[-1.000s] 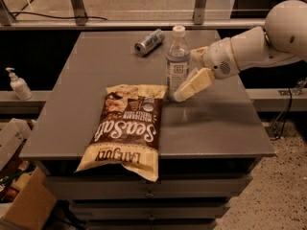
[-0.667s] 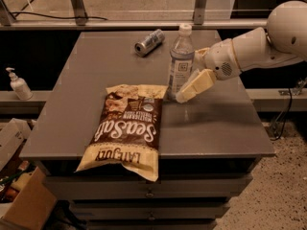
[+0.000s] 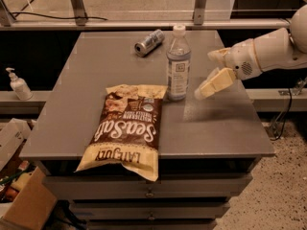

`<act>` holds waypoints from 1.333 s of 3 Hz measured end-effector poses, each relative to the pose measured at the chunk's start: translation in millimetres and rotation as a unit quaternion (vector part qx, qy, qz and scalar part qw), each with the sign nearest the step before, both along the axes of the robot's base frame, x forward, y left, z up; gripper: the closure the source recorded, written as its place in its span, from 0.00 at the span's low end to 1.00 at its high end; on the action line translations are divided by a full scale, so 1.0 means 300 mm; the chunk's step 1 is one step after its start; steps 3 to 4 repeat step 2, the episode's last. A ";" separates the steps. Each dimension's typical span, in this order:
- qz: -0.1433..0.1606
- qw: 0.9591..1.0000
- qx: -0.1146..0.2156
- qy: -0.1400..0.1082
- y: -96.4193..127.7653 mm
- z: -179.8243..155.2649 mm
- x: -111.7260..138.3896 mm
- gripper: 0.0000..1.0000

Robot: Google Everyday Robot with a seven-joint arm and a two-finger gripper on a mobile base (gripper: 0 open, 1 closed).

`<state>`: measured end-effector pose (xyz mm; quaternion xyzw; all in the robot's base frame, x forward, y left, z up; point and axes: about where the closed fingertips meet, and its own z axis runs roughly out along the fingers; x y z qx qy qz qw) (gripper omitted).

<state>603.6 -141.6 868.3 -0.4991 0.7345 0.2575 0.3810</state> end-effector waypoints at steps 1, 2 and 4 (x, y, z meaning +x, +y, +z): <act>-0.034 0.999 0.005 -0.001 -0.113 0.027 0.027 0.00; -0.034 0.999 0.005 -0.001 -0.113 0.027 0.027 0.00; -0.034 0.999 0.005 -0.001 -0.113 0.027 0.027 0.00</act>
Offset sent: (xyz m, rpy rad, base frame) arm 0.0062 -0.0277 0.0056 0.0081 0.0003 -0.0550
